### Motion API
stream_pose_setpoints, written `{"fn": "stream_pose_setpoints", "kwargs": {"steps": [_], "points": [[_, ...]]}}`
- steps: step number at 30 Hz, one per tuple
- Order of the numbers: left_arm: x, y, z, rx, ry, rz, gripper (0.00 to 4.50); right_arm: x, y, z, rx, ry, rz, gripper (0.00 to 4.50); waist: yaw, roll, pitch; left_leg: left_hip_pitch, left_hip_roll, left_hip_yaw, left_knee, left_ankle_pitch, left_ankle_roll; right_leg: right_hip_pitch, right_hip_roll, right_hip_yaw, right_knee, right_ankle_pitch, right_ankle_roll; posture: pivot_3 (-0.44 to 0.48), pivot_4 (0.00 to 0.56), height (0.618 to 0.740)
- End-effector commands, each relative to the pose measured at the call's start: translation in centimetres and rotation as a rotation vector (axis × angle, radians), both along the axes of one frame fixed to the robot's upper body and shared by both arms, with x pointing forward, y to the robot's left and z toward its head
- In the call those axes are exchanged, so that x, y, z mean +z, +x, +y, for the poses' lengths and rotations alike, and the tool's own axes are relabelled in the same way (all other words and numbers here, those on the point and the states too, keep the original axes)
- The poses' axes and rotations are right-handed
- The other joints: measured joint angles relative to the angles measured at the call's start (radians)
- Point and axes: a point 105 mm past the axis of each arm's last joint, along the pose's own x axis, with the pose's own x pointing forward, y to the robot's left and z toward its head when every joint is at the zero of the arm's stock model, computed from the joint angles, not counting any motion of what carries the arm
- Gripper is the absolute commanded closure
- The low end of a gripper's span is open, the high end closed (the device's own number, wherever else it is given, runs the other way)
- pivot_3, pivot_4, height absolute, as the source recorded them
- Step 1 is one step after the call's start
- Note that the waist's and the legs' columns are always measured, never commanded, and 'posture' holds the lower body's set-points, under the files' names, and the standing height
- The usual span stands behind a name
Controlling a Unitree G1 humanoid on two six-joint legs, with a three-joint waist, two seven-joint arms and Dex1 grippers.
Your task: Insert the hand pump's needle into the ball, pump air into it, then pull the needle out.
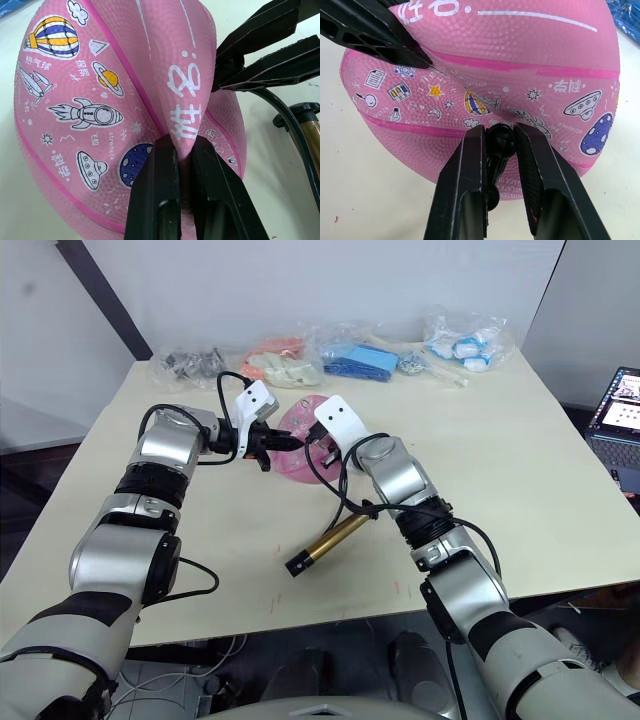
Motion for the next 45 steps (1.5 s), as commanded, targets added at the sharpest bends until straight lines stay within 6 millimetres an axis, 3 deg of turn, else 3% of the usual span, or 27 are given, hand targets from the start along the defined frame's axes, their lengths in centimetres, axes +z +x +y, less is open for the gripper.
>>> {"fn": "stream_pose_setpoints", "kwargs": {"steps": [1, 33, 45], "points": [[-1.7, -0.7, -0.9, -0.039, -0.009, 0.068, 4.5, -6.2, -1.1, -1.5, -0.043, -0.092, 0.206, 4.16, 0.0, 0.0, 0.0, 0.0, 0.0, 0.0, 0.0, 0.0, 0.0, 0.0, 0.0, 0.0, 0.0, 0.0, 0.0, 0.0, 0.15, 0.74], [-1.5, -0.7, -0.7, -0.031, -0.012, 0.066, 4.5, -8.8, -1.1, -2.4, -0.073, -0.125, 0.271, 4.16, -0.004, 0.0, -0.011, 0.003, 0.0, 0.001, -0.006, 0.0, 0.0, 0.001, 0.0, 0.001, -0.003, 0.0, 0.0, 0.0, 0.15, 0.74], [-1.5, -0.8, -0.6, -0.029, -0.016, 0.068, 4.5, -10.0, -1.2, -3.0, -0.093, -0.147, 0.3, 4.16, -0.006, 0.0, -0.011, 0.015, 0.001, 0.002, -0.012, 0.0, 0.0, 0.013, 0.001, 0.002, -0.01, -0.001, 0.0, 0.0, 0.15, 0.74]]}}
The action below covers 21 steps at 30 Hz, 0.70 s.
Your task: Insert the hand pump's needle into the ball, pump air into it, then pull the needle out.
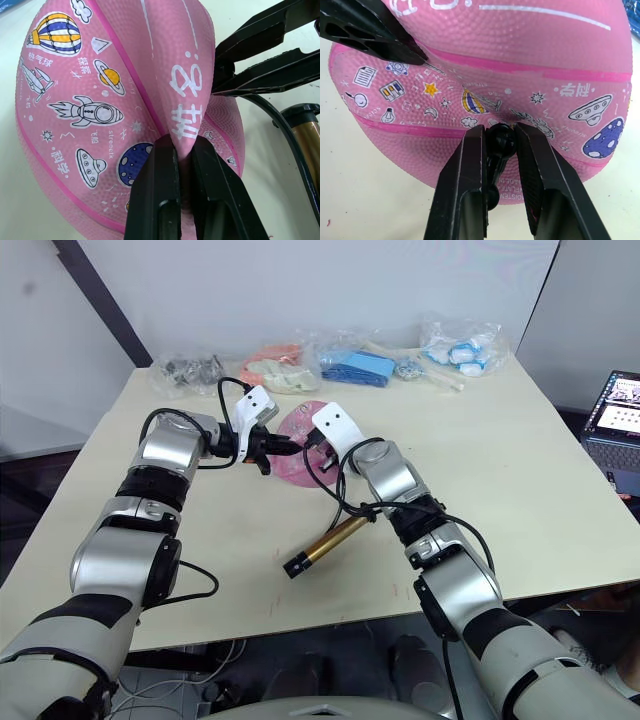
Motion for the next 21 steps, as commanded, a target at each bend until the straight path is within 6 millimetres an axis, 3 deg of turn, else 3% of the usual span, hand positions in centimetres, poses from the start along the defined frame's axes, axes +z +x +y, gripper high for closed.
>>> {"fn": "stream_pose_setpoints", "kwargs": {"steps": [1, 16, 21], "points": [[-0.8, -0.7, -1.1, -0.058, -0.023, 0.042, 4.5, -8.5, -1.9, -3.2, -0.095, -0.136, 0.28, 4.16, 0.0, 0.0, 0.0, 0.0, 0.0, 0.0, 0.0, 0.0, 0.0, 0.0, 0.0, 0.0, 0.0, 0.0, 0.0, 0.0, 0.15, 0.74], [-0.7, -0.7, -1.1, -0.051, -0.035, 0.043, 4.5, -10.2, -1.9, -4.1, -0.123, -0.151, 0.316, 4.16, -0.002, 0.0, -0.003, 0.001, 0.0, 0.0, -0.001, 0.0, 0.0, 0.0, 0.0, 0.0, -0.001, 0.0, 0.0, 0.0, 0.15, 0.74], [-0.7, -0.6, -1.1, -0.045, -0.037, 0.039, 4.5, -8.2, -1.2, -3.6, -0.118, -0.066, 0.268, 4.16, -0.003, 0.0, -0.003, 0.001, 0.0, 0.0, -0.001, 0.0, 0.0, 0.0, 0.0, 0.0, -0.001, 0.0, 0.0, 0.0, 0.15, 0.74]]}}
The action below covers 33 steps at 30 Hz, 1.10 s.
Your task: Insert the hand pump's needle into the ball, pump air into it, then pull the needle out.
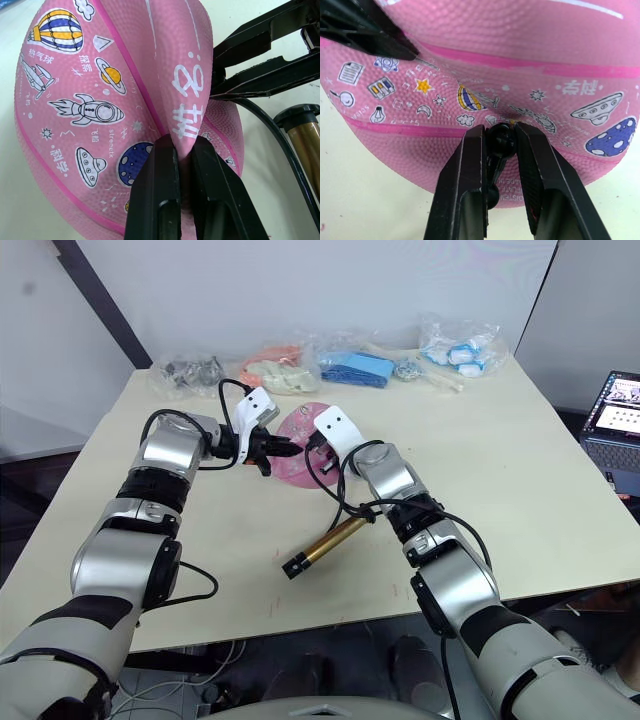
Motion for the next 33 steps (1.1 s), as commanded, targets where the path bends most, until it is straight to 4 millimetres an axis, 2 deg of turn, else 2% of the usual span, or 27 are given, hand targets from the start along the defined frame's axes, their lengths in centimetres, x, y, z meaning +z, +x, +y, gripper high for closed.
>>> {"fn": "stream_pose_setpoints", "kwargs": {"steps": [1, 5, 9, 11, 15, 17, 19, 21, 23, 24, 30, 33], "points": [[-0.6, -0.6, -1.2, -0.054, -0.035, 0.032, 4.5, -6.9, -1.7, -3.5, -0.105, -0.077, 0.243, 4.16, 0.0, 0.0, 0.0, 0.0, 0.0, 0.0, 0.0, 0.0, 0.0, 0.0, 0.0, 0.0, 0.0, 0.0, 0.0, 0.0, 0.15, 0.74], [-0.5, -0.2, -1.2, -0.037, -0.044, 0.006, 4.5, -3.6, -1.7, -3.0, -0.084, 0.02, 0.198, 4.16, 0.007, 0.002, 0.002, -0.001, 0.0, 0.0, 0.0, 0.0, 0.0, 0.0, 0.0, 0.0, -0.001, 0.0, 0.0, 0.0, 0.15, 0.74], [-0.3, 0.0, -1.1, -0.025, -0.038, -0.021, 4.5, -0.3, -2.6, -3.2, -0.067, 0.084, 0.145, 4.16, 0.019, 0.003, 0.005, -0.007, -0.001, -0.002, 0.0, 0.0, 0.0, -0.004, -0.001, -0.002, -0.002, 0.0, 0.0, 0.0, 0.15, 0.74], [-0.3, 0.1, -1.2, -0.024, -0.039, -0.026, 4.5, 0.6, -3.1, -3.3, -0.064, 0.097, 0.134, 4.16, 0.025, 0.004, 0.006, -0.017, -0.001, -0.003, 0.002, 0.0, 0.0, -0.013, -0.001, -0.004, -0.002, 0.0, 0.0, 0.0, 0.15, 0.74], [-0.3, 0.2, -1.4, -0.023, -0.041, -0.033, 4.5, 1.2, -3.7, -3.1, -0.056, 0.117, 0.14, 4.16, 0.039, 0.005, 0.011, -0.02, -0.002, -0.004, 0.001, 0.0, 0.0, -0.015, -0.002, -0.005, -0.002, 0.0, 0.0, 0.0, 0.15, 0.74], [-0.2, 0.3, -1.5, -0.023, -0.043, -0.036, 4.5, 1.2, -3.7, -3.1, -0.061, 0.13, 0.146, 3.09, 0.04, 0.003, 0.013, -0.021, -0.002, -0.004, 0.001, 0.0, 0.0, -0.015, -0.003, -0.005, -0.003, 0.0, 0.0, 0.0, 0.15, 0.74], [-0.2, 0.4, -1.6, -0.023, -0.044, -0.039, 4.5, 1.3, -3.8, -3.1, -0.062, 0.141, 0.146, 2.59, 0.04, 0.003, 0.016, -0.021, -0.002, -0.004, 0.001, 0.0, 0.0, -0.015, -0.003, -0.006, -0.003, 0.0, 0.0, 0.0, 0.15, 0.74], [-0.1, 0.4, -1.7, -0.023, -0.044, -0.041, 4.5, 1.5, -3.8, -3.2, -0.066, 0.145, 0.136, 1.7, 0.039, 0.003, 0.02, -0.023, -0.002, -0.004, 0.001, 0.0, 0.0, -0.016, -0.003, -0.006, -0.003, 0.0, 0.0, 0.0, 0.15, 0.74], [-0.1, 0.4, -1.6, -0.023, -0.044, -0.043, 4.5, 1.7, -3.9, -3.4, -0.072, 0.146, 0.125, 0.43, 0.039, 0.003, 0.02, -0.027, -0.002, -0.004, 0.003, 0.0, 0.0, -0.02, -0.003, -0.006, -0.002, 0.0, 0.0, 0.0, 0.15, 0.74], [-0.1, 0.4, -1.6, -0.023, -0.045, -0.043, 4.5, 1.8, -3.9, -3.4, -0.072, 0.147, 0.123, 0.06, 0.04, 0.003, 0.021, -0.026, -0.002, -0.004, 0.003, 0.0, 0.0, -0.02, -0.003, -0.006, -0.002, 0.0, 0.0, 0.0, 0.15, 0.74], [-0.1, 0.3, -1.6, -0.023, -0.045, -0.044, 4.5, 3.5, -4.9, -3.9, -0.06, 0.196, 0.074, 0.02, 0.042, 0.002, 0.024, -0.032, -0.002, -0.006, 0.005, 0.001, -0.001, -0.024, -0.003, -0.008, -0.002, 0.0, 0.0, 0.0, 0.15, 0.74], [0.1, 0.3, -1.5, -0.028, -0.041, -0.051, 4.5, 4.5, -5.8, -5.0, -0.062, 0.206, 0.035, 0.02, 0.042, 0.002, 0.025, -0.034, -0.002, -0.007, 0.005, 0.001, -0.001, -0.025, -0.004, -0.009, -0.002, 0.003, -0.004, 0.0, 0.15, 0.74]]}}
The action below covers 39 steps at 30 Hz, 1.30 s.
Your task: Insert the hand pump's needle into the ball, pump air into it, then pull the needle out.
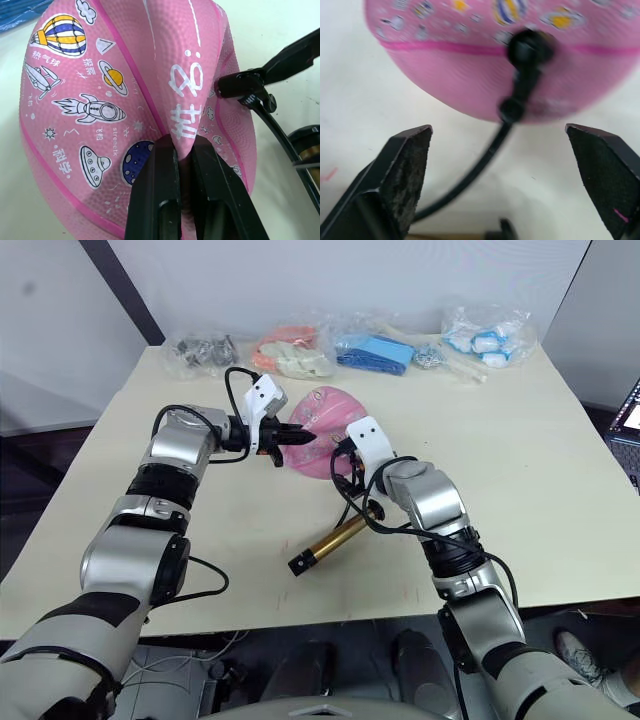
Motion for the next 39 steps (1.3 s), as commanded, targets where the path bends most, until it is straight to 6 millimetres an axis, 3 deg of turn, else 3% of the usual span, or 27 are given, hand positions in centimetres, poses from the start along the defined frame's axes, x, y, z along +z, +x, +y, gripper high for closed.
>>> {"fn": "stream_pose_setpoints", "kwargs": {"steps": [1, 3, 4, 5, 10, 11, 15, 22, 29, 34, 39], "points": [[-1.4, -0.3, 0.7, 0.02, 0.028, 0.043, 4.1, 2.7, -1.1, -0.7, 0.012, 0.041, -0.093, 0.0, 0.0, 0.0, 0.0, 0.0, 0.0, 0.0, 0.0, 0.0, 0.0, 0.0, 0.0, 0.0, 0.0, 0.0, 0.0, 0.0, 0.15, 0.74], [-0.9, -0.3, 0.6, 0.016, 0.009, 0.032, 3.58, 3.3, -1.7, -1.5, 0.01, 0.045, -0.116, 0.0, -0.001, -0.001, 0.003, 0.0, 0.0, 0.0, 0.0, 0.0, 0.0, 0.0, 0.0, 0.0, 0.0, 0.0, 0.0, 0.0, 0.15, 0.74], [-0.7, -0.3, 0.7, 0.015, 0.0, 0.027, 2.52, 3.5, -2.0, -1.8, 0.011, 0.051, -0.123, 0.0, -0.002, -0.001, 0.004, -0.001, 0.0, -0.001, 0.0, 0.0, 0.0, 0.0, 0.0, -0.001, 0.0, -0.001, 0.001, 0.0, 0.15, 0.74], [-0.2, -0.3, 0.8, 0.017, -0.025, 0.023, 2.44, 4.0, -2.6, -2.2, 0.023, 0.055, -0.144, 0.0, -0.002, -0.001, 0.005, -0.001, 0.0, -0.001, 0.0, 0.0, 0.0, 0.0, 0.0, -0.001, 0.0, -0.001, 0.001, 0.0, 0.15, 0.74], [1.5, -1.0, 1.2, 0.002, -0.124, 0.023, 0.61, 5.2, -4.2, -3.2, 0.072, 0.053, -0.217, 0.0, -0.005, -0.003, 0.014, -0.004, 0.0, -0.001, 0.0, 0.0, 0.0, -0.004, 0.0, -0.001, 0.0, 0.0, 0.0, 0.0, 0.15, 0.74], [2.1, -1.5, 1.4, -0.016, -0.149, 0.015, 0.02, 5.4, -4.6, -3.4, 0.084, 0.055, -0.23, 0.0, -0.004, -0.003, 0.014, -0.006, 0.0, -0.001, 0.0, 0.0, 0.0, -0.006, 0.0, -0.002, 0.0, 0.0, 0.0, 0.0, 0.15, 0.74], [4.1, -3.3, 3.3, -0.018, -0.226, -0.004, 0.02, 7.0, -6.7, -3.9, 0.169, 0.135, -0.343, 0.0, -0.006, -0.004, 0.015, -0.015, 0.001, -0.001, 0.0, 0.001, -0.001, -0.015, 0.0, -0.001, 0.001, 0.0, -0.001, 0.0, 0.15, 0.74], [5.3, -6.8, 5.2, -0.039, -0.264, 0.005, 0.02, 8.0, -9.8, -5.5, 0.298, 0.21, -0.367, 0.0, 0.007, -0.006, 0.018, -0.021, 0.0, 0.0, 0.003, 0.003, -0.005, -0.019, -0.003, -0.001, 0.001, 0.001, -0.001, 0.0, 0.15, 0.74], [4.4, -11.3, 6.8, -0.083, -0.238, 0.161, 0.02, 7.9, -13.1, -9.9, 0.376, 0.102, -0.255, 0.0, 0.013, -0.008, 0.026, -0.02, 0.0, -0.001, 0.01, 0.001, -0.002, -0.015, -0.003, -0.004, 0.002, 0.001, -0.001, 0.0, 0.15, 0.74], [2.3, -14.3, 5.1, -0.141, -0.162, 0.278, 0.02, 8.5, -15.1, -13.2, 0.392, 0.002, -0.198, 0.0, 0.026, -0.008, 0.027, -0.019, 0.0, 0.0, 0.011, 0.001, -0.002, -0.014, -0.003, -0.003, 0.002, 0.001, 0.0, 0.0, 0.15, 0.74], [0.5, -16.0, 2.0, -0.138, -0.154, 0.446, 0.02, 8.9, -16.4, -14.2, 0.41, -0.033, -0.172, 0.0, 0.033, -0.01, 0.028, -0.017, 0.002, 0.0, 0.015, 0.001, -0.001, -0.01, -0.001, -0.004, 0.003, 0.001, 0.002, 0.0, 0.15, 0.74]]}}
